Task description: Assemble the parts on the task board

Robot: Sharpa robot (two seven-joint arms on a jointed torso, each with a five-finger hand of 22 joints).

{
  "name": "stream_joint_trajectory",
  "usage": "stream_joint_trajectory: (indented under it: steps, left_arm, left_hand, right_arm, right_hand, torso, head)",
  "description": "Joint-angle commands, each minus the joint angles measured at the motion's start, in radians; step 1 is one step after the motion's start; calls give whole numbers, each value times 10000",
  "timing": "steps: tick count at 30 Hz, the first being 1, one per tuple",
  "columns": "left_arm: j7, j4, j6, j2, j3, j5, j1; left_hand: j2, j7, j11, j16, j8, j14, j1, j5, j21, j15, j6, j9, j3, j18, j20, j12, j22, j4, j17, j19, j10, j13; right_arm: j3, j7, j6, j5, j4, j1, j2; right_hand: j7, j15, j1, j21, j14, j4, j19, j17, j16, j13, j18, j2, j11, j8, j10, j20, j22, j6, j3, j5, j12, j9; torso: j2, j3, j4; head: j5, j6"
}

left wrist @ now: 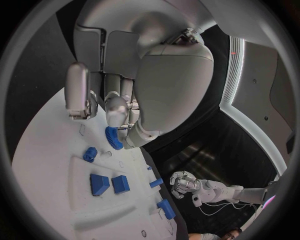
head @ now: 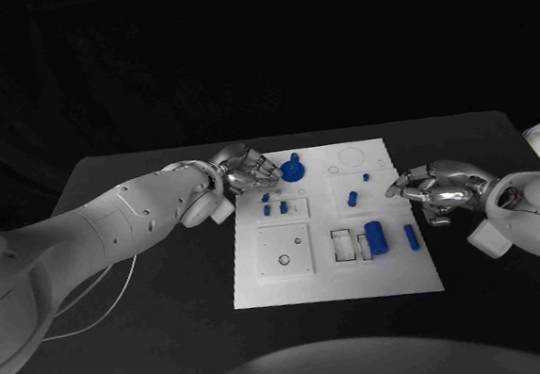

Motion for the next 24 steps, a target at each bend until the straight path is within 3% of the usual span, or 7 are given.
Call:
stream_joint_trajectory:
  steps: [1, 5, 8, 12, 15, 20, 24]
  left_arm:
    - [605, 135, -698, -58, 10, -1220, -5]
    - [1024, 517, -1581, -312, 23, -2842, 84]
    - [1319, 934, -2349, -581, 41, -4280, 277]
    - [1587, 1411, -3158, -907, 94, -6295, 546]
    - [1647, 1784, -3610, -1164, 75, -8093, 754]
    - [1351, 2164, -3723, -1391, 36, -10249, 898]
    - [529, 2292, -3310, -1408, 15, -10998, 935]
  left_hand:
    - [-49, 38, 38, -19, -88, -84, 116, -138, -61, 39, -194, -37, -73, -70, -34, -3, 2333, 44, -6, 567, -70, -13]
    - [-103, 50, 57, 35, -79, -49, 161, -252, -42, 55, -180, -27, -193, -74, -16, 141, 2338, 97, 52, 576, -63, 41]
    - [-55, 33, 38, 77, 38, -19, 372, -309, -15, 44, 61, 23, -201, -78, -16, 367, 2346, 70, 99, 588, 3, 150]
    - [-3, -83, -119, 119, 177, 3, 647, -756, 25, -51, 520, 69, -185, -84, -75, 1073, 2357, 54, 154, 606, 457, 552]
    - [-332, -228, -319, 153, -24, 12, 791, -1272, -8, -219, 884, -60, 196, -77, -190, 2782, 2342, 584, 172, 576, -119, 1886]
    - [-670, -324, -348, 286, -199, 56, 878, -1600, -91, -150, 1091, -119, 703, -57, -155, 4733, 2314, 1123, 348, 525, -991, 3502]
    - [-667, -466, -455, 491, -409, 118, 700, -2320, -164, -119, 1104, -159, 661, -44, 15, 6456, 2292, 1552, 673, 485, -1295, 4854]
  right_arm:
    - [-1, 84, 144, -7, 13, -12, -18]
    - [-1, 93, 132, -7, 14, -16, -44]
    - [-1, 99, 127, -7, 13, -21, -59]
    - [-1, 101, 131, -7, 0, -26, -56]
    - [-1, 103, 132, -7, -9, -34, -50]
    - [-1, 95, 141, -7, -17, -45, -50]
    - [-1, 76, 152, -7, -11, -51, -50]
  right_hand:
    - [-5, 39, 55, -36, 185, -20, -32, 1771, -53, 1220, 101, -70, 32, -20, -22, 58, 1273, 51, 57, -56, -15, -9]
    - [-5, 39, 55, -36, 185, -20, -32, 1771, -53, 1220, 101, -70, 32, -20, -22, 58, 1273, 51, 57, -56, -15, -9]
    - [-5, 38, 56, -38, 185, -21, -34, 1770, -53, 1216, 102, -70, 32, -20, -26, 58, 1272, 52, 58, -57, -17, -9]
    - [-6, 38, 64, -51, 179, -24, -47, 1764, -57, 1194, 106, -73, 31, -23, -52, 58, 1268, 55, 66, -63, -29, -11]
    - [-6, 37, 66, -53, 178, -25, -48, 1762, -57, 1196, 106, -73, 30, -23, -50, 58, 1267, 55, 69, -65, -28, -11]
    - [-6, 37, 67, -52, 182, -24, -47, 1766, -55, 1201, 106, -71, 31, -24, -43, 58, 1267, 58, 72, -66, -25, -11]
    - [-8, 37, 74, -47, 186, -25, -42, 1770, -53, 1204, 105, -65, 33, -21, -39, 58, 1269, 71, 82, -70, -23, -11]
  torso:
    - [6, -3, 13]
    - [-8, 2, 10]
    - [-2, 0, 11]
    - [-12, 4, -1]
    - [-12, 4, 2]
    - [4, -1, 10]
    - [16, -11, 4]
  head:
    - [-41, -1]
    - [-40, -1]
    - [-18, -1]
    - [11, -1]
    - [4, -1]
    - [3, -1]
    - [25, -1]
